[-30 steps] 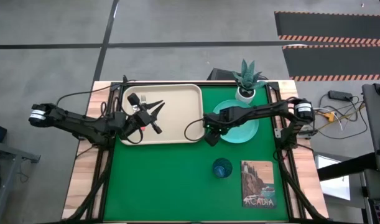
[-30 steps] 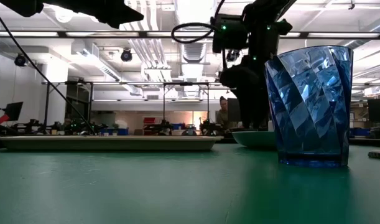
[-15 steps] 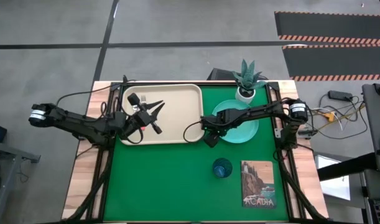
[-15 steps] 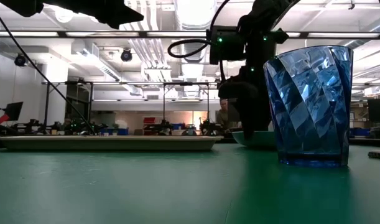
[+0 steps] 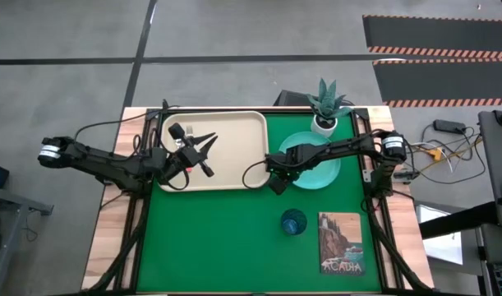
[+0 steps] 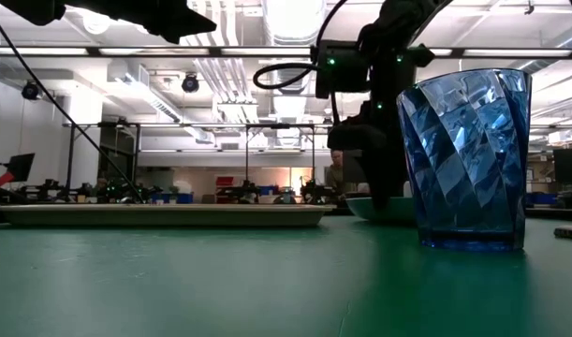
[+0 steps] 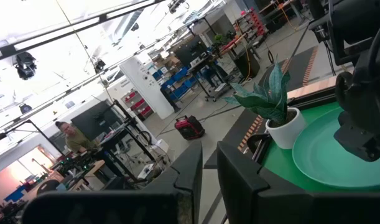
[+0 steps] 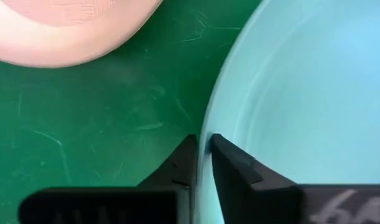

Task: Pick and place plate/cup/fork/spoon on tray
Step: Put the blue plate on the white tray to the right of the orange fork

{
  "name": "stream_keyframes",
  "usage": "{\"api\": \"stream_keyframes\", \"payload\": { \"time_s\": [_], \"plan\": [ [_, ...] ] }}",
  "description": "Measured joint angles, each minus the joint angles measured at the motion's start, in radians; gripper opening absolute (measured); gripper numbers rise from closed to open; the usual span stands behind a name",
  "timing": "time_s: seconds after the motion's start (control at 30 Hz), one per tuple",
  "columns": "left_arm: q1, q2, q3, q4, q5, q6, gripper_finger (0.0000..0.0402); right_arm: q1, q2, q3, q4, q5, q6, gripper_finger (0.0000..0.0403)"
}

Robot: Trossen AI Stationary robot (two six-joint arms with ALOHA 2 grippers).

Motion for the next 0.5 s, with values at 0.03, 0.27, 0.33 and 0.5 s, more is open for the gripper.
{"api": "stream_keyframes", "payload": {
  "time_s": [0.03,0.27,0.33,0.5],
  "plan": [
    [0.000,0.000,0.000,0.000,0.000,0.000,0.0034,0.000,0.000,0.000,0.000,0.003,0.000,0.0022],
    [0.000,0.000,0.000,0.000,0.000,0.000,0.0034,0.009,-0.001,0.007,-0.010,0.006,0.008,0.0014],
    [0.000,0.000,0.000,0.000,0.000,-0.001,0.0034,0.013,-0.003,0.014,-0.030,0.004,0.006,0.0014],
    [0.000,0.000,0.000,0.000,0.001,-0.001,0.0034,0.039,-0.010,0.062,-0.135,0.046,-0.005,0.0011]
  ]
}}
